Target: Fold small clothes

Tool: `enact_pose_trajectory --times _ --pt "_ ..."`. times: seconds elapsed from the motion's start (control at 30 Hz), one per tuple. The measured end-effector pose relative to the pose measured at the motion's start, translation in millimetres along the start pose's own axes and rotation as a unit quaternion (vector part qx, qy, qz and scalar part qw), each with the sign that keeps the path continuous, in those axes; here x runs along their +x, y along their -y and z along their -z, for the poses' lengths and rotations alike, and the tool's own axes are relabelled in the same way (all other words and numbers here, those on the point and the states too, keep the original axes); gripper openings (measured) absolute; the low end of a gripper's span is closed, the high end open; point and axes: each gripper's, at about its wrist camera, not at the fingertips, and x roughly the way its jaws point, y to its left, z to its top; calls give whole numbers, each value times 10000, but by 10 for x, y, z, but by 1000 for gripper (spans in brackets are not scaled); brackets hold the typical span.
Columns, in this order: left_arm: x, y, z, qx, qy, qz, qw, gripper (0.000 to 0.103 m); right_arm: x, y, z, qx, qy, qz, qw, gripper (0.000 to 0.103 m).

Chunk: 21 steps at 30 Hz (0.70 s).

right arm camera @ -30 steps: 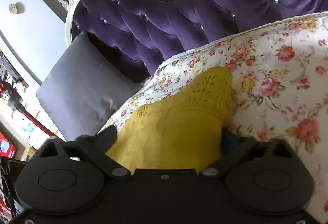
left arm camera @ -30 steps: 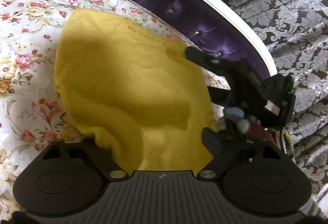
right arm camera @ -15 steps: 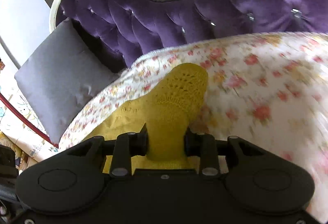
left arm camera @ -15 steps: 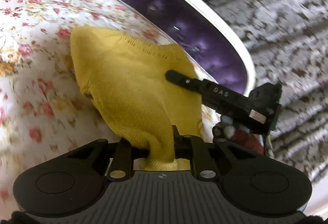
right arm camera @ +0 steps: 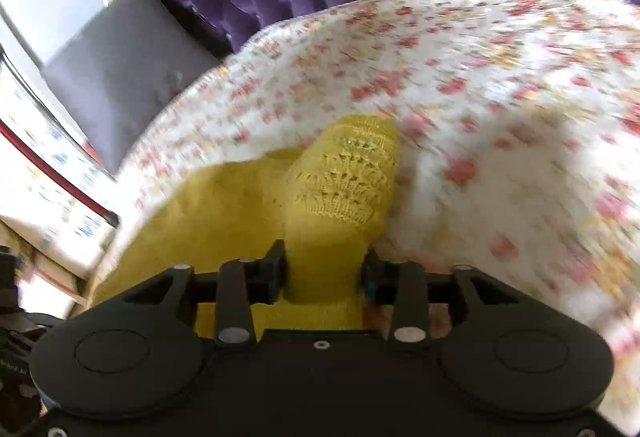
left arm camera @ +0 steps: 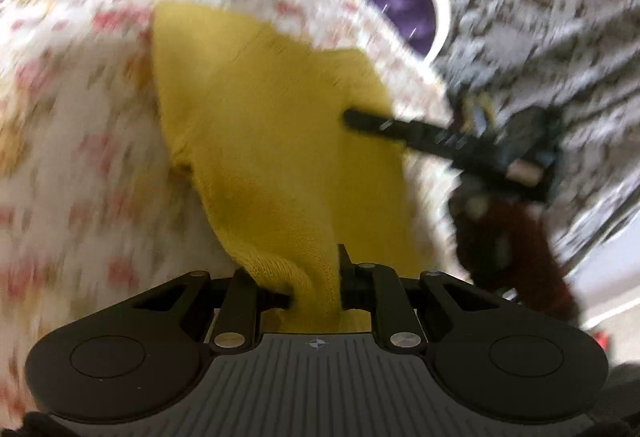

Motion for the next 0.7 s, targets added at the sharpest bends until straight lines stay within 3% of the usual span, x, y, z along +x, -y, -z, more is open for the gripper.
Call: enact_pose_trajectory --times 0.13,0.27,0.4,0.53,0.7 --pt "-69 -38 175 12 218 -193 9996 18 -149 5 127 -83 270 596 9978 63" --pt "-174 48 271 306 405 -570 9971 19 -315 -45 113 -172 653 976 9929 63" --pt "-182 46 342 151 546 -522 9970 19 -426 -295 -55 -669 1240 914 9858 64" --pt "-190 -2 343 -23 594 -453 9972 19 -158 -518 -283 -1202 1187 806 9823 64" --pt "-186 -65 369 -175 636 -344 9972 19 457 -687 -348 -2021 707 1123 9703 64"
